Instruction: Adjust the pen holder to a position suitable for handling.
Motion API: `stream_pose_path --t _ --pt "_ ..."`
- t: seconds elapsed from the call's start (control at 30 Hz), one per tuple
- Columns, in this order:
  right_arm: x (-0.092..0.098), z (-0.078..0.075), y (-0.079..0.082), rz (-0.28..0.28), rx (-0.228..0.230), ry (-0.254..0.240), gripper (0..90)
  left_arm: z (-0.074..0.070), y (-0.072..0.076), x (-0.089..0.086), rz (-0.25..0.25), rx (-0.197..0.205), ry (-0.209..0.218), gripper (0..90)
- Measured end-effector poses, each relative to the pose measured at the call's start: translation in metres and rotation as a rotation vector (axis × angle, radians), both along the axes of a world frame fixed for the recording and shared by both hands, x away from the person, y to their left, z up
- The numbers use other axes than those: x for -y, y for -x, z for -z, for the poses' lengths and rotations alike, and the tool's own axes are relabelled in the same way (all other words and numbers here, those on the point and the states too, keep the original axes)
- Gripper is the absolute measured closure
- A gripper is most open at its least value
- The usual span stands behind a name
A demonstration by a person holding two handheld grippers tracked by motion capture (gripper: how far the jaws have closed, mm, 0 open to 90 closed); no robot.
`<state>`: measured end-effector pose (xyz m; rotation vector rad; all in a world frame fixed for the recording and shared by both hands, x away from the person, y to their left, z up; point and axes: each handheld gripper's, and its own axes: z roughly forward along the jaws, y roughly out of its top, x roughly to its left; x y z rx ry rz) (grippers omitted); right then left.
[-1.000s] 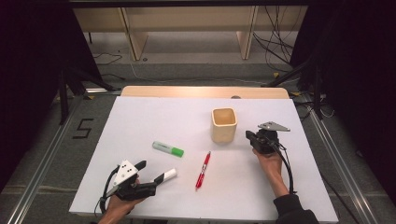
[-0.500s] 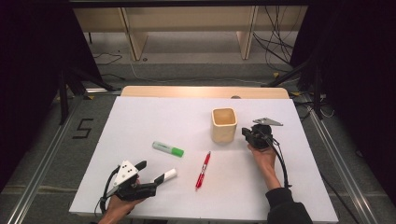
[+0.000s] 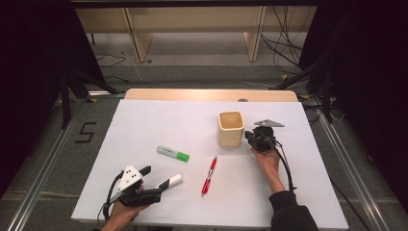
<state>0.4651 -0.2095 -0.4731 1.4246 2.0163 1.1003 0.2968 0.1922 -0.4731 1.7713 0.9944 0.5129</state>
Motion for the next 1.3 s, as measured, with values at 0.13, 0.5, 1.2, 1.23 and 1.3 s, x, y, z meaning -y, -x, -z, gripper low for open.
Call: stream_pose_path --t 0.13,0.5,1.2,1.23,1.3 --pt "-0.007 0.000 0.000 0.001 0.001 0.015 90.0 0.000 0.000 0.000 0.000 0.000 0.000 15.6" --pt "-0.009 0.002 0.001 0.022 -0.016 0.007 90.0 0.000 -0.001 0.001 0.003 -0.001 -0.005 15.6" --pt "-0.050 0.003 -0.009 -0.017 -0.020 0.031 90.0 0.001 -0.001 0.001 0.005 -0.003 -0.007 15.6" --pt "-0.052 0.003 -0.010 -0.021 -0.018 0.033 90.0 0.001 -0.001 0.001 0.006 -0.003 -0.007 15.6" --pt "-0.054 0.004 -0.011 -0.025 -0.017 0.030 90.0 0.001 -0.001 0.001 0.006 -0.002 -0.006 15.6"
